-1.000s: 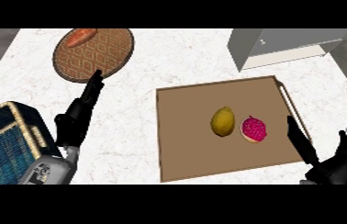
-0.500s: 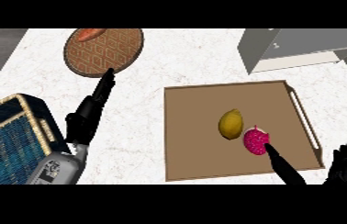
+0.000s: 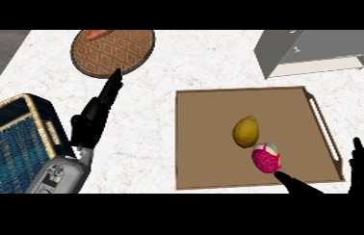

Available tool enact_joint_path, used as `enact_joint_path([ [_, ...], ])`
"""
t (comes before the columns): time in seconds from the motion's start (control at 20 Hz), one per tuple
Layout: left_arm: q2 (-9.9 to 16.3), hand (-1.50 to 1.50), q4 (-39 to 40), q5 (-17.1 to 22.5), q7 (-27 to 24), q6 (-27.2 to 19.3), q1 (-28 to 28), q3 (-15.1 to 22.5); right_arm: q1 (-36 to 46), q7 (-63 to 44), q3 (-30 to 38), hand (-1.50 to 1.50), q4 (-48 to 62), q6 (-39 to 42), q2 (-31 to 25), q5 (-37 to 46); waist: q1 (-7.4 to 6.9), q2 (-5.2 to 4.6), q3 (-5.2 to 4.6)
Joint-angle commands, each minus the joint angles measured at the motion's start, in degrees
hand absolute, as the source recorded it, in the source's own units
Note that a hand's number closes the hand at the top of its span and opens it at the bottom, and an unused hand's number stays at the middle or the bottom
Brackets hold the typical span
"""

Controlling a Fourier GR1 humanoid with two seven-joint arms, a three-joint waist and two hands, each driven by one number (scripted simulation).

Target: Pick the lemon from the tray and place it in the tiered shelf

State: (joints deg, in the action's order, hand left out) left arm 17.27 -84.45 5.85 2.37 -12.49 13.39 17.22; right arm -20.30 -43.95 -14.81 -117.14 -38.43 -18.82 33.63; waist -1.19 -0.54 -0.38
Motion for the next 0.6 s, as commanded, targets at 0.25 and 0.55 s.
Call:
enact_joint_path([
  [0.25, -1.26, 0.0, 1.78, -0.55, -1.11, 0.23, -0.23, 0.46, 9.95, -31.85, -2.86, -1.5, -7.46, 24.78, -4.42, 10.37, -0.97, -0.02, -0.19],
  [0.55, -1.92, 0.0, 5.83, -0.52, -1.43, 0.22, 1.2, -1.19, 21.64, -41.13, -6.35, -1.5, -7.45, 33.59, 3.82, 17.12, 0.12, 0.16, -0.04],
])
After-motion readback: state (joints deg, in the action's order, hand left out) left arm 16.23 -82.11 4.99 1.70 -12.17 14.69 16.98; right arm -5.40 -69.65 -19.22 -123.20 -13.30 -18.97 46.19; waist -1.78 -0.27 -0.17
